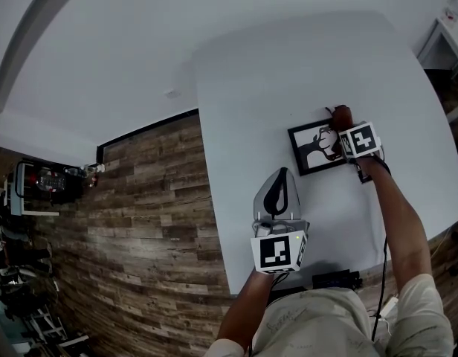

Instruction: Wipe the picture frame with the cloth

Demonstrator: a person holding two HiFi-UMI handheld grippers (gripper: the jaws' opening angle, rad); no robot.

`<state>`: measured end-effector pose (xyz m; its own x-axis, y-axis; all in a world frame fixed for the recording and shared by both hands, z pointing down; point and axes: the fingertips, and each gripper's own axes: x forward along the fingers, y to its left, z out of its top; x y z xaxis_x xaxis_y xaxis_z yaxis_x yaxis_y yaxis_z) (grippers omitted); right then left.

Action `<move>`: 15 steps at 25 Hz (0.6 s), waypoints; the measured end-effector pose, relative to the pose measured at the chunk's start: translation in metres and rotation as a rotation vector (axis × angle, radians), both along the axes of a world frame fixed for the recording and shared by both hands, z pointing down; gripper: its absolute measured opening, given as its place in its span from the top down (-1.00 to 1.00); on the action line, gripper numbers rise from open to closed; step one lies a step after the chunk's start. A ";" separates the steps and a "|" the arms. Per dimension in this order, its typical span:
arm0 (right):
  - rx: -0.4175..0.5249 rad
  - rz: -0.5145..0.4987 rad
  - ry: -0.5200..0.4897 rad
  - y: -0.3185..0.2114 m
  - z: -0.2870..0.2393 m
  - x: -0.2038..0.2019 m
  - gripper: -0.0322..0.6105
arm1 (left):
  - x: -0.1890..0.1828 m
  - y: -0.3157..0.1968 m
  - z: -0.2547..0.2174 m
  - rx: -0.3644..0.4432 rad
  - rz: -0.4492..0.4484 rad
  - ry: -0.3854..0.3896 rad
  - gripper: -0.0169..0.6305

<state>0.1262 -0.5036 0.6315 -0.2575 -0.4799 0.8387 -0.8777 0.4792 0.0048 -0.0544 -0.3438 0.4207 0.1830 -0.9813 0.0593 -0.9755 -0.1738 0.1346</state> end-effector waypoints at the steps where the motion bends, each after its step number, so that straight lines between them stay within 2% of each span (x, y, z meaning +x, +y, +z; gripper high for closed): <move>1: -0.001 0.003 0.008 -0.001 0.000 0.004 0.61 | 0.000 0.000 0.001 -0.007 0.003 -0.006 0.95; 5: 0.007 -0.009 0.028 -0.002 -0.004 0.005 0.61 | -0.001 -0.002 0.002 -0.014 0.009 -0.017 0.95; 8: 0.034 -0.019 -0.001 0.003 -0.014 -0.007 0.61 | -0.002 0.000 -0.002 0.002 0.001 -0.009 0.95; 15: 0.070 -0.104 -0.106 0.038 -0.037 -0.081 0.61 | -0.009 0.003 -0.006 0.019 -0.018 0.004 0.95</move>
